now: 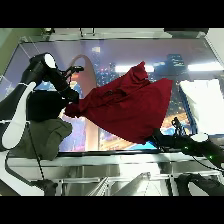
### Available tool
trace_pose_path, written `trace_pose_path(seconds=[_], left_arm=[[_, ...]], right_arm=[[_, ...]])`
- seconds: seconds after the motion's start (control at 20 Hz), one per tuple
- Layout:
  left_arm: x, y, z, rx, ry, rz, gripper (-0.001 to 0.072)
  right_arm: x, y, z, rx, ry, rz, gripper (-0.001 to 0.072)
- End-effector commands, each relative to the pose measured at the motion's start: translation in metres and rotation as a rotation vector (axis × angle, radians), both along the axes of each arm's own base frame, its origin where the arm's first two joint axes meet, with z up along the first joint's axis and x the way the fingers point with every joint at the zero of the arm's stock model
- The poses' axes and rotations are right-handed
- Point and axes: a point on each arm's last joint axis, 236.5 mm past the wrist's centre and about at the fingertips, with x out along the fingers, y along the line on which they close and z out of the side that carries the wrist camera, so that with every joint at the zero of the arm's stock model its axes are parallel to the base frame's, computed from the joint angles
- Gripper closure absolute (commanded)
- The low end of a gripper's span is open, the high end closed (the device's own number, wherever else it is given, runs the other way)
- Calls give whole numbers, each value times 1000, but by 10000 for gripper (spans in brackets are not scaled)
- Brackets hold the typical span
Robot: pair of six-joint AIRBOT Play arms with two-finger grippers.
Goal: Fold the shirts.
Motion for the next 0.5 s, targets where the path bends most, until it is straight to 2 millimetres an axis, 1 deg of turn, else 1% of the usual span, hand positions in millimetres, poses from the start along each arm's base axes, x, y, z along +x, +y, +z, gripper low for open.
trace_pose_path(seconds=[0.0, 0.1, 0.3, 0.4, 0.45], left_arm=[[4, -3, 27, -9, -79, -10, 371], [1, -11, 26, -9, -76, -26, 371], [-16, -38, -2, 16, 2, -101, 371], [-23, -45, -12, 53, 24, -126, 371], [-24, -43, -15, 87, 21, -135, 371]], right_arm=[[-6, 0, -8, -10, 22, 21, 697], [-6, 0, -8, -11, 19, 26, 697], [-6, -1, -8, -15, 10, 35, 697], [-6, -1, -8, -18, 2, 45, 697], [-6, -1, -8, -19, 1, 46, 697]])
